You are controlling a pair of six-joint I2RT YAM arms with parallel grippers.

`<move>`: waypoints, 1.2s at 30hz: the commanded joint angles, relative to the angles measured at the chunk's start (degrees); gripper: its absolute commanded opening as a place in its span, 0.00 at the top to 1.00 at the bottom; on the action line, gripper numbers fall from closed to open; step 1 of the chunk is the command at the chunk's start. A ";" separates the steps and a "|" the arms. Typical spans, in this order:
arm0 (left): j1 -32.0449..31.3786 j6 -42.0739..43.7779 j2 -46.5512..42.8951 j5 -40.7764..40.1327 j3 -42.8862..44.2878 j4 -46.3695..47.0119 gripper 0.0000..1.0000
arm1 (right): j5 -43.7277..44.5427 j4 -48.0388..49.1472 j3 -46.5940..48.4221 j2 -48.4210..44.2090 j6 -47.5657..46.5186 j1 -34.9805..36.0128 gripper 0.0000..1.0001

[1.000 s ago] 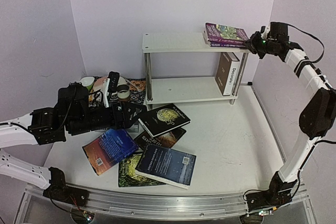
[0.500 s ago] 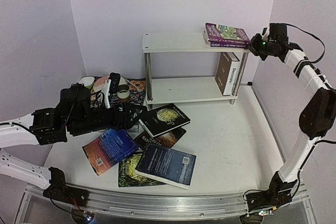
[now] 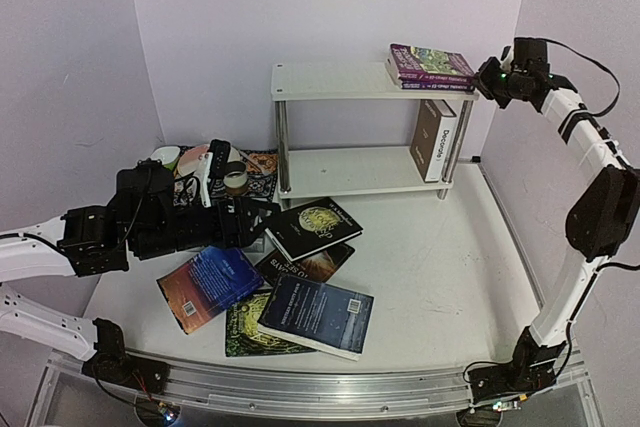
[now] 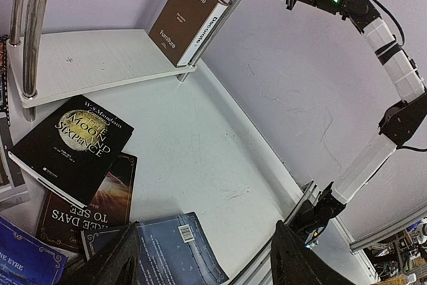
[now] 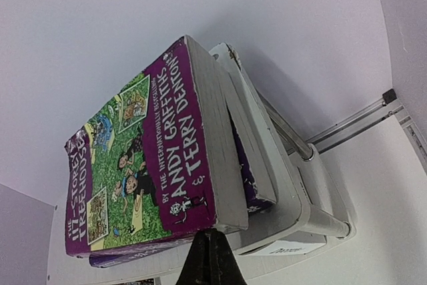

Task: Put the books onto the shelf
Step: Pick up the book from the book pile.

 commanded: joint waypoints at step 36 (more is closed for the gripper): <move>0.03 -4.04 4.42 -1.43 -0.35 -22.39 0.01 | -18.70 -7.16 -48.18 -29.37 -11.19 14.29 0.11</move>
